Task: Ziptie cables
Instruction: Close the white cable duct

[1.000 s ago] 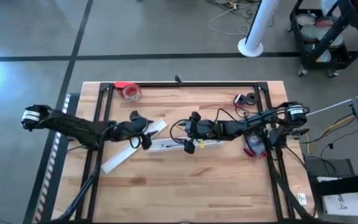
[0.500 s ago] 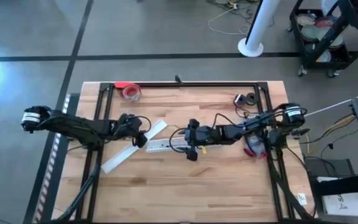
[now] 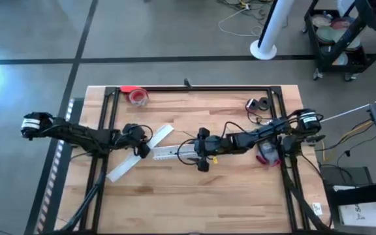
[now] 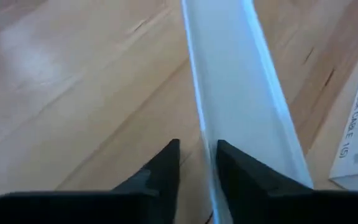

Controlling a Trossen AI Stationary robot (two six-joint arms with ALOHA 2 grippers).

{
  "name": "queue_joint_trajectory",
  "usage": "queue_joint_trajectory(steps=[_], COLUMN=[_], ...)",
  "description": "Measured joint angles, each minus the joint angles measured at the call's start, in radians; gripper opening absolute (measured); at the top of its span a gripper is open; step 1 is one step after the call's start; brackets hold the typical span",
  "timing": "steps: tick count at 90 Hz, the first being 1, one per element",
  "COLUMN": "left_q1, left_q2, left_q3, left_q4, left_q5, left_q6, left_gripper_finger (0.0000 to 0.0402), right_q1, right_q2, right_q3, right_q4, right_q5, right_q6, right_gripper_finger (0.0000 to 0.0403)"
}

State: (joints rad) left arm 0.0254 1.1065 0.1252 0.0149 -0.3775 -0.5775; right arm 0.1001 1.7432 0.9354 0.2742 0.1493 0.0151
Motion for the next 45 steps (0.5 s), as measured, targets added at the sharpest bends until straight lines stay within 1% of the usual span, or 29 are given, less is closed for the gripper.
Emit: queue_joint_trajectory(steps=[4, 8, 18, 27, 36, 45], left_q1=[0.0, 0.0, 0.001, 0.001, 0.001, 0.006], left_q2=[0.0, 0.0, -0.003, -0.018, -0.05, -0.096], left_q3=[-0.008, -0.015, -0.02, -0.018, 0.0, 0.066], left_q4=[0.009, 0.022, 0.036, 0.028, 0.0, -0.121], left_q5=[0.001, 0.0, 0.003, 0.022, 0.061, 0.081], left_q6=[-0.002, -0.009, -0.004, -0.004, 0.031, 0.085], left_gripper_finger=[0.0023, 0.0011, 0.0005, 0.0002, 0.0001, 0.0001], right_q1=[0.0, 0.0, 0.0, 0.0, 0.005, 0.019], right_q2=[-0.002, -0.008, -0.017, -0.038, -0.077, -0.087], right_q3=[0.014, 0.026, 0.055, 0.061, 0.049, -0.005], right_q4=[-0.022, -0.057, -0.099, -0.096, -0.063, 0.047], right_q5=[0.0, 0.0, 0.008, 0.009, 0.01, 0.012], right_q6=[0.0, -0.004, -0.026, -0.062, -0.068, -0.083], right_gripper_finger=[0.0307, 0.0302, 0.0288, 0.0276, 0.0266, 0.0254])
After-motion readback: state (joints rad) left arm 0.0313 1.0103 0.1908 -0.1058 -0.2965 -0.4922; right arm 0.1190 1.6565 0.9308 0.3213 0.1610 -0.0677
